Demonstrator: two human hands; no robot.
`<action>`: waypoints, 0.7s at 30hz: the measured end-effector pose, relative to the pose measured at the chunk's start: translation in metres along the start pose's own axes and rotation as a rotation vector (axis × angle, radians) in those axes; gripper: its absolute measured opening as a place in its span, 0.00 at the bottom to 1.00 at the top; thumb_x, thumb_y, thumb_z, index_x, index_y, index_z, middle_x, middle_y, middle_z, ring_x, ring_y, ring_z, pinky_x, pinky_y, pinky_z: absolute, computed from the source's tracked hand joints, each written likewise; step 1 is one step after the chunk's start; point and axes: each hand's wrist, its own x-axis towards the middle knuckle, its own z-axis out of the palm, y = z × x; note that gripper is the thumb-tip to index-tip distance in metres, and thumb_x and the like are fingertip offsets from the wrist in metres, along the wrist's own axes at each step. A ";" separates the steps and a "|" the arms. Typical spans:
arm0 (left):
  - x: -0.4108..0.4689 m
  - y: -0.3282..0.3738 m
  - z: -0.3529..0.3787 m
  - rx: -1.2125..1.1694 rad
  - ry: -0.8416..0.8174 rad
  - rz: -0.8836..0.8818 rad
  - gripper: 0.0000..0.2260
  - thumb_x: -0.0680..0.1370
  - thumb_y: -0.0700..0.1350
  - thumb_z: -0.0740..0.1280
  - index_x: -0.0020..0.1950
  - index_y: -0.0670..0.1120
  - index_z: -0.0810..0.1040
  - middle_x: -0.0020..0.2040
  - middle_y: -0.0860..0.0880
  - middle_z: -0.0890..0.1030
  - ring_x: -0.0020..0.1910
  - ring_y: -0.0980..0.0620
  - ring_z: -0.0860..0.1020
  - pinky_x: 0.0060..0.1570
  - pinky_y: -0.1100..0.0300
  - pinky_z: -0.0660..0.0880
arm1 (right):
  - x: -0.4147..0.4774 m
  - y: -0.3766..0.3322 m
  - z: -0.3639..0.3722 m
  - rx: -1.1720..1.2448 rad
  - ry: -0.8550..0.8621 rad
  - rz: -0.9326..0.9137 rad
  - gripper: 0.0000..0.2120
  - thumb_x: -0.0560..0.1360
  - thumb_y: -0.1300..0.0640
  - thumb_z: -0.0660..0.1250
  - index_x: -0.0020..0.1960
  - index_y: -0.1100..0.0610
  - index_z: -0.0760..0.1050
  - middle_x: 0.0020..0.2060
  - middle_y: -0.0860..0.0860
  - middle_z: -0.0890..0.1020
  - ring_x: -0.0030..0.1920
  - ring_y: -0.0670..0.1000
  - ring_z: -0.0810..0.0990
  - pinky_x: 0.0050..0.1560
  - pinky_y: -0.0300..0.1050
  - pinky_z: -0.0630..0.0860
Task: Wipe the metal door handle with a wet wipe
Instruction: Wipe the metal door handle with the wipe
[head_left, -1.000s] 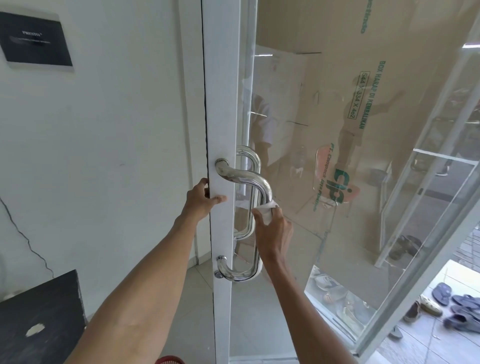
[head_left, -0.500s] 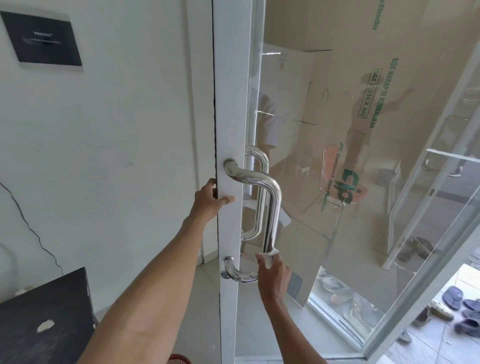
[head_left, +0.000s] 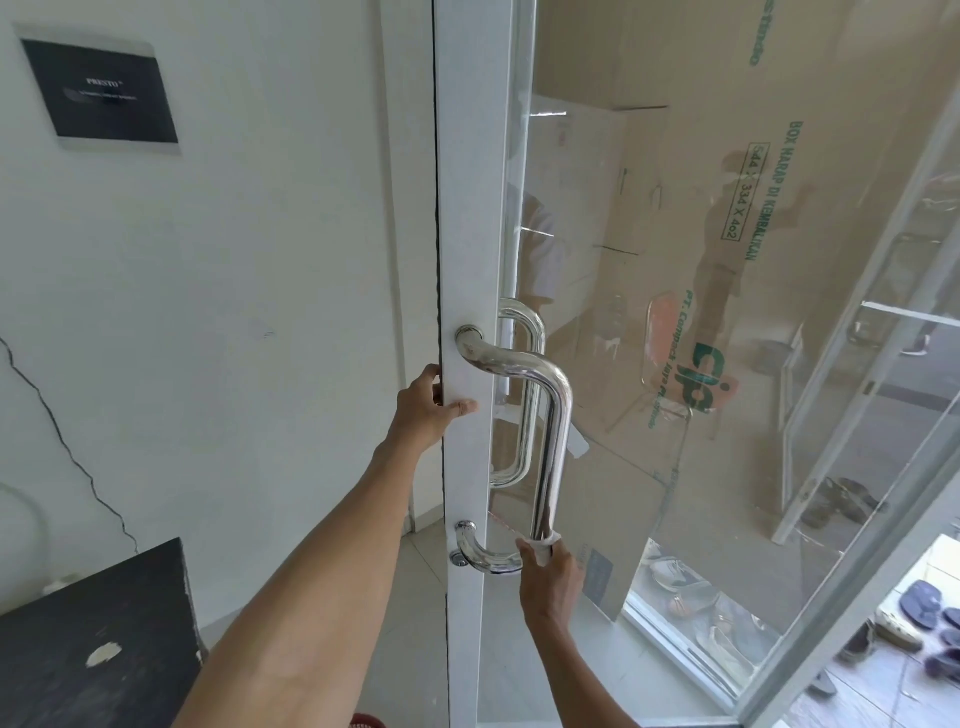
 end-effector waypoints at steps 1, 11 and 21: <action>0.000 0.000 0.000 0.001 0.001 0.000 0.25 0.70 0.50 0.76 0.64 0.46 0.71 0.55 0.45 0.83 0.48 0.50 0.79 0.44 0.64 0.72 | 0.000 0.000 0.000 0.012 -0.002 0.013 0.12 0.71 0.53 0.76 0.38 0.61 0.77 0.31 0.54 0.80 0.30 0.51 0.73 0.29 0.43 0.66; -0.001 0.002 0.001 0.019 0.009 -0.018 0.25 0.70 0.50 0.76 0.63 0.46 0.72 0.54 0.45 0.83 0.48 0.49 0.79 0.46 0.62 0.71 | -0.010 0.004 0.012 0.188 -0.026 0.243 0.15 0.72 0.52 0.74 0.38 0.64 0.78 0.30 0.55 0.79 0.32 0.55 0.76 0.34 0.44 0.71; -0.002 0.002 0.003 0.027 0.019 -0.012 0.24 0.71 0.50 0.76 0.63 0.46 0.72 0.54 0.45 0.83 0.48 0.49 0.79 0.45 0.63 0.71 | -0.016 0.000 0.029 0.406 -0.081 0.557 0.13 0.74 0.50 0.73 0.44 0.61 0.80 0.29 0.52 0.75 0.34 0.54 0.75 0.35 0.44 0.69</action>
